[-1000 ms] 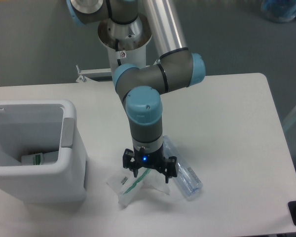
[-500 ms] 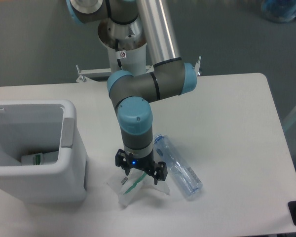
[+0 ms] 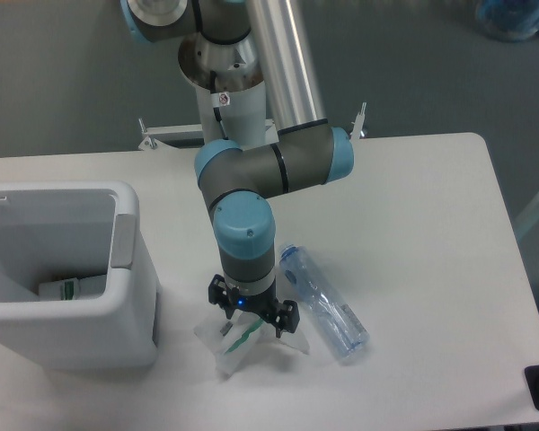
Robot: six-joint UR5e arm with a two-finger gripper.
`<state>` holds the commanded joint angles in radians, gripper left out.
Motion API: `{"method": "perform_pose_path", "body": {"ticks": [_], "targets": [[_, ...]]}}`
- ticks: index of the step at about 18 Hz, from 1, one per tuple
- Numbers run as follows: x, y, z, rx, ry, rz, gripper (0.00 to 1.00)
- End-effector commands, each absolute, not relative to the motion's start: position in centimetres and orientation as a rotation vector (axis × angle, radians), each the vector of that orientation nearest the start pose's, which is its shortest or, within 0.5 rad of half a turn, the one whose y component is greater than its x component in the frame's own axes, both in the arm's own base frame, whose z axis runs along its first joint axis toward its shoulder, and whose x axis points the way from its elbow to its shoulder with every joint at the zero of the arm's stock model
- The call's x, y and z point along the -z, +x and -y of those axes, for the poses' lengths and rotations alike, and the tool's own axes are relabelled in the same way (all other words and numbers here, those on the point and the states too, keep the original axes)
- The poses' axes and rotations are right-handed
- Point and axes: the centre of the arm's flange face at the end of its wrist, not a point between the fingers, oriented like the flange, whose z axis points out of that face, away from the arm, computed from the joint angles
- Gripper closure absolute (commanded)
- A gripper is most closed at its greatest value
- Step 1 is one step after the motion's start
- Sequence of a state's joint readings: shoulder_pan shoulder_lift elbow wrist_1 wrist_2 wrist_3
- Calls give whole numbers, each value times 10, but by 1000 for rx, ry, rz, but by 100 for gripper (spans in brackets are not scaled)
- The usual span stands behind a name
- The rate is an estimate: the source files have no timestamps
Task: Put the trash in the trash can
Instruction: 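Close the gripper on the clear plastic bag and lift it, then carry the bag over the white trash bin and lower it inside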
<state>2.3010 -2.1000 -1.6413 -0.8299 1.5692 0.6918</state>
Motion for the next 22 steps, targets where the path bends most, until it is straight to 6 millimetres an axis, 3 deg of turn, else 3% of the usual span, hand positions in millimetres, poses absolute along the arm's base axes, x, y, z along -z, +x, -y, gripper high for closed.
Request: {"method": "perform_pose_path", "body": {"ticks": [3,7,9,14,17,20,22], "targets": [[-224,-335,-574,-155,-3034,64,51],[-231,-335,-579,-160,-3017,128,80],[-233,-335,-579,-158,-3008,129,86],[-244,-338,-580,-174,-2989,133,89],[-286,-352,-581,-242,-2924,152,89],[-350,-370,-575,-243,-2786,262,88],[-399,-384,-560,-200,-2662,322,88]]}}
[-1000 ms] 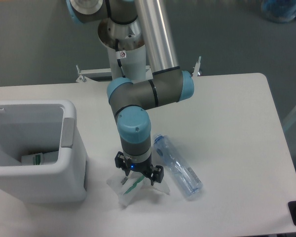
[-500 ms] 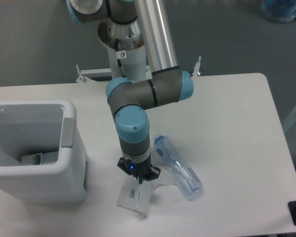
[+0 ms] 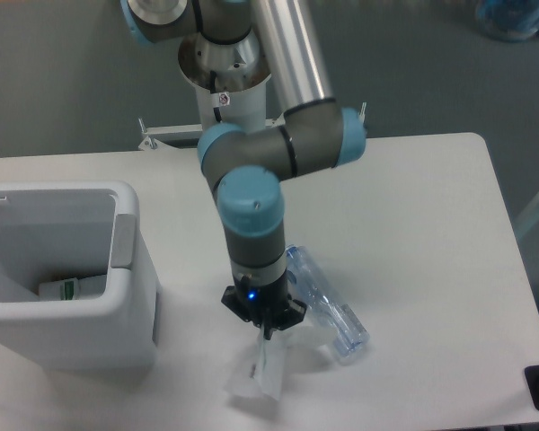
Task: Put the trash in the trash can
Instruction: 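Carry the bag over the white trash bin and lower it inside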
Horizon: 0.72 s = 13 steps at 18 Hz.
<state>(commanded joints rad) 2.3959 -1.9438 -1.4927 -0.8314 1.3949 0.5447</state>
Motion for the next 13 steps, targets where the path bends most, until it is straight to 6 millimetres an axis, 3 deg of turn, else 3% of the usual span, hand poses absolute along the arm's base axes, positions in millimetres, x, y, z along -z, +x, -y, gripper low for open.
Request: {"method": "perform_pose_path", "body": {"ticks": [3,6,9,13], "targets": [[-456,-384,-542,-175,-2535,374,88],[-514,-365,-530,-132,-2411,413,88],[-557,-339,-518,-80,-2317,422,88],[-599,-302,-501,-53,-2242,373,88]]}}
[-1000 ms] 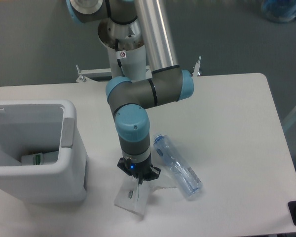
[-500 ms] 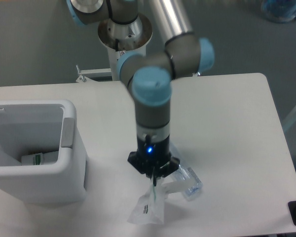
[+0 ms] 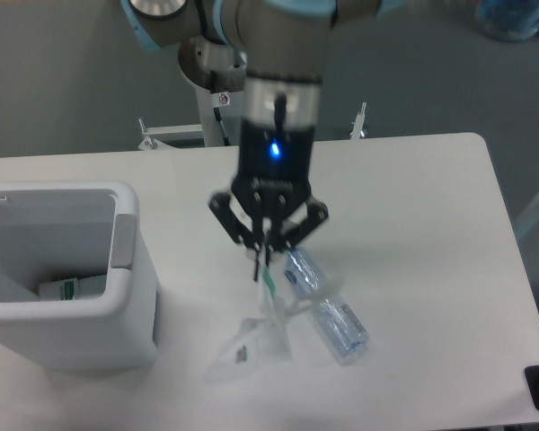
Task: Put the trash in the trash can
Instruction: 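Carry the bag over the white trash bin and lower it inside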
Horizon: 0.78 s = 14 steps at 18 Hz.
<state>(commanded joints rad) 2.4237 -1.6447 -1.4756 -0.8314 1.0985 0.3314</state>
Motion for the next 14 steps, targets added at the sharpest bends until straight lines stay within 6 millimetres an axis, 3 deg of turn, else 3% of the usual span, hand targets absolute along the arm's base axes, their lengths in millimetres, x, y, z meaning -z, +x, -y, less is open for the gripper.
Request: {"method": "perform_pose_path", "body": {"ticks": [1,2,3,4,5,10,14], "targets": [[-606,-290,-498,-39,-2229,352,88],[-619,-264,-494,-17,-2206,309,88],[-622,-255,-493,-11,-2203,294,88],[-628,-221,-483,-1,-2198,251,88],[-627,-212,-481,6,-2200,240,88],[-607,-158,-507,95,-2241,126,88],[-569,-144,-527,154,-2301,84,88]]}}
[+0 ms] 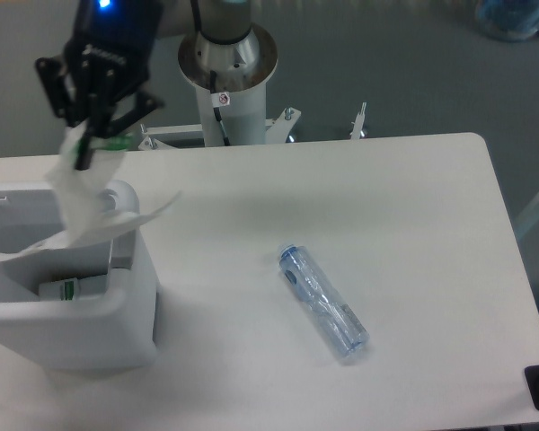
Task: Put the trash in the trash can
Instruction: 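Carry the bag over the white trash bin and lower it inside, then open the gripper to release the bag and raise it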
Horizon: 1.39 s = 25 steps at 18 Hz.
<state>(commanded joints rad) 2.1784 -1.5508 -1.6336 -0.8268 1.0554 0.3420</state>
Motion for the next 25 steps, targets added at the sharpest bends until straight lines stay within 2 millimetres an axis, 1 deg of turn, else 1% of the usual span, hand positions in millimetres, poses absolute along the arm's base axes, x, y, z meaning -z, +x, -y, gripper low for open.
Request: {"method": "perform_pose_path", "body": {"ticks": [3,6,10,17,19,20,21,22,23,24,25], "targets": [[-539,-137,-540,195,-2348,63,88],[-526,-138,-551,214,-2372,67,87],[-498,-135,-565,251,-2415,65,87],[-477,-127,-573,288,-2449,65,85],[-470,-125,-571,276,-2468,67,85],[-470,-125,-570,262,-2474,69,83],[-471,-123,-570,259,-2475,64,74],[-472,-123,-568,252,-2473,60,49],[-477,-123,-568,244,-2463,54,31],[-479,-123,-569,242,-2461,55,24],[-482,-123,-567,239,-2457,55,20]]}}
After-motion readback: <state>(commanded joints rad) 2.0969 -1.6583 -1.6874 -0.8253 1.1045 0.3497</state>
